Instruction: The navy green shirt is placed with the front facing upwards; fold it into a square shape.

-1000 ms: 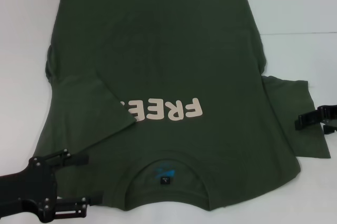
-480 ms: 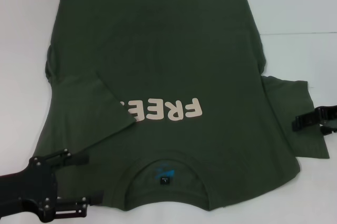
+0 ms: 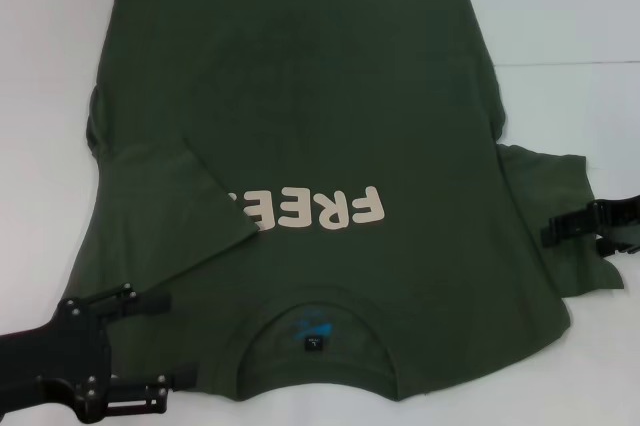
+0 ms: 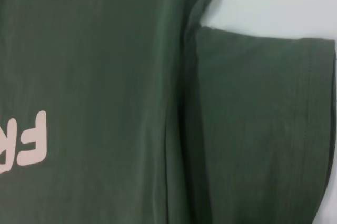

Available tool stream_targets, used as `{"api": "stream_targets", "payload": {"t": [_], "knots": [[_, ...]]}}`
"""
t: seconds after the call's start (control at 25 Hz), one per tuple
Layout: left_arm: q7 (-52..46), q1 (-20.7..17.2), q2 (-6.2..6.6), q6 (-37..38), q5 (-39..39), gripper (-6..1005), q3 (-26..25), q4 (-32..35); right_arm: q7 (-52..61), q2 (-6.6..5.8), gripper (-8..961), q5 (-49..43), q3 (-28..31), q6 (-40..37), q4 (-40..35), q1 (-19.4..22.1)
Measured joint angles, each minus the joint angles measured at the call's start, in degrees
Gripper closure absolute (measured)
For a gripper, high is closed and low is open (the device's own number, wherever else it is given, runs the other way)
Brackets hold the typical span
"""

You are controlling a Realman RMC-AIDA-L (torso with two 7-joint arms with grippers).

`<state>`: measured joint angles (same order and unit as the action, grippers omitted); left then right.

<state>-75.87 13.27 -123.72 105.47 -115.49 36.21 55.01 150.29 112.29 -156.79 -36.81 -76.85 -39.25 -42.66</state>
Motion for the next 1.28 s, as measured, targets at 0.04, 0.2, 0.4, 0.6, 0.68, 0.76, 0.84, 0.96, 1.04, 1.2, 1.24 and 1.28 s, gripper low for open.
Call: {"api": "stream_targets", "payload": {"t": [0.04,0.2,0.4,0.6,0.68,0.76,0.84,0.96,1.04,1.2,1.24,1.28], "knots": [[0.0,0.0,0.03,0.0,0.0,87,0.0,-0.1,0.0,-0.03,41,0.1,0.1,0.0,0.0,0.0],[0.1,0.1,0.08,0.0,0.0,87,0.0,-0.3,-0.2,-0.16,42,1.2,0.2,0.0,0.6,0.1],[0.1,0.2,0.07,-0.1,0.0,87,0.0,-0.3,-0.7,-1.04,42,2.5,0.3,-0.1,2.6,0.0],[0.1,0.2,0.07,-0.1,0.0,88,0.0,-0.3,-0.7,-1.22,42,2.5,0.1,-0.3,2.9,-0.1],[0.1,0.2,0.07,-0.1,0.1,88,0.0,-0.3,-0.7,-1.28,41,2.5,0.1,-0.3,2.9,0.0],[0.1,0.2,0.08,-0.1,0.2,88,0.0,-0.3,-0.6,-1.4,61,2.5,0.1,-0.4,2.9,0.0],[0.0,0.3,0.11,-0.1,0.3,88,0.0,-0.3,-0.5,-1.51,101,2.4,0.0,-0.5,2.9,0.0],[0.0,0.3,0.17,-0.1,0.4,88,0.0,-0.3,-0.5,-1.54,191,2.1,-0.1,-1.1,2.7,-0.1],[-0.1,0.3,0.2,-0.1,0.4,88,0.0,-0.3,-0.5,-1.6,252,2.0,-0.1,-1.5,2.5,-0.1],[-0.1,0.5,0.23,-0.1,0.5,88,0.0,-0.3,-0.5,-1.72,427,1.8,-0.3,-1.8,2.4,-0.1],[-0.2,0.5,0.25,-0.1,0.5,88,0.0,-0.3,-0.4,-1.72,475,1.8,-0.5,-1.8,2.4,-0.1],[-0.2,0.5,0.28,-0.1,0.5,88,0.0,-0.3,-0.4,-1.72,523,1.8,-0.8,-1.8,2.4,-0.1]]}}
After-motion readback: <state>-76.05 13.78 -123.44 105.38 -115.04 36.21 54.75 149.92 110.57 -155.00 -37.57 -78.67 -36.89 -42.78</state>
